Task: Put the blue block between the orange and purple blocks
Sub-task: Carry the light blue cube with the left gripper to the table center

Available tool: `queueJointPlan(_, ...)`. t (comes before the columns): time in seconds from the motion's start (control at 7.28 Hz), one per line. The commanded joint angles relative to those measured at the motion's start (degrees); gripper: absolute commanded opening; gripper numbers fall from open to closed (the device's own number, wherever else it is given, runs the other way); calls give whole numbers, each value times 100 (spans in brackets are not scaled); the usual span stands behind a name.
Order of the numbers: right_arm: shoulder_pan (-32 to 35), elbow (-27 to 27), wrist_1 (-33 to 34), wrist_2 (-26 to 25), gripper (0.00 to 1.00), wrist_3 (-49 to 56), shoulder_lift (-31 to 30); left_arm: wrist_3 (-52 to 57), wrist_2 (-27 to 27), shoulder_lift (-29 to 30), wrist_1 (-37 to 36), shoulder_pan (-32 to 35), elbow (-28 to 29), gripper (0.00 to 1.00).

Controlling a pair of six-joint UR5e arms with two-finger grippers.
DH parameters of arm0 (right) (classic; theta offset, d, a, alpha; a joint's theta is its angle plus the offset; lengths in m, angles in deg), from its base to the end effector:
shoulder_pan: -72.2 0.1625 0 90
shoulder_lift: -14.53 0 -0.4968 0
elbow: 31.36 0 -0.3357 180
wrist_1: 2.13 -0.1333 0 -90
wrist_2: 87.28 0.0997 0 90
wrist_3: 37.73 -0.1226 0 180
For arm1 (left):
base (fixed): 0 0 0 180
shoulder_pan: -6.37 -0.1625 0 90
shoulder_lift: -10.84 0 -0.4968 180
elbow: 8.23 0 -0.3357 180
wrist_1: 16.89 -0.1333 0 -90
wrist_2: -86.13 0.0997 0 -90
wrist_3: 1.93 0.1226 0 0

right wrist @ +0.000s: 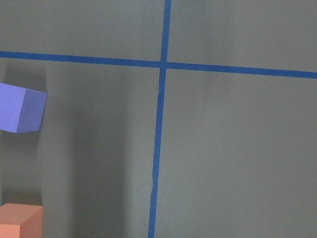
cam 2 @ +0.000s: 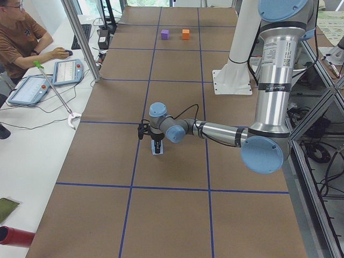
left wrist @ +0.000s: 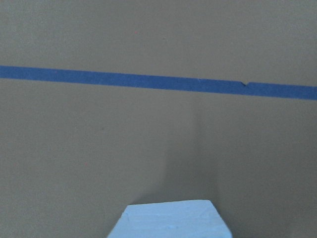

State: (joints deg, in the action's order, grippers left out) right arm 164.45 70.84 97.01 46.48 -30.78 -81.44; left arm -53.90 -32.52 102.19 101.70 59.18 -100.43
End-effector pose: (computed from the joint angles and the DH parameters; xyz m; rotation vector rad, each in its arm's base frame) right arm 0.0633 -0.3749 0.7137 0.0131 -0.7651 -0.0586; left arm 0.2359 -0.4341 0.6764 0.0494 0.7318 -0.1061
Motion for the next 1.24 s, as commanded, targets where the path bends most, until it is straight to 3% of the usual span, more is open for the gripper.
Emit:
queueJointPlan(0.0,4,2,0,10,100,0,8,38,-105,-214,-281,88,-542,0)
queueJointPlan(0.14,4,176,0,1,100,0,43,38,-132,-110,-1075,80,-1128,0)
queueJointPlan(0.27,4,317,0,-34,100,0,26,38,-132,387,-2136,89,-1647,0)
queueJointPlan(0.55,-5,345,0,-8,100,-18,79,-49,-132,1914,-3793,28,-1925,0)
queueJointPlan(0.82,-5,318,9,184,100,-9,-18,-861,-80,3190,-4019,-837,-1585,0)
queueJointPlan(1.1,-5,362,0,247,100,-183,113,-1786,663,4692,-3949,-1787,-131,0)
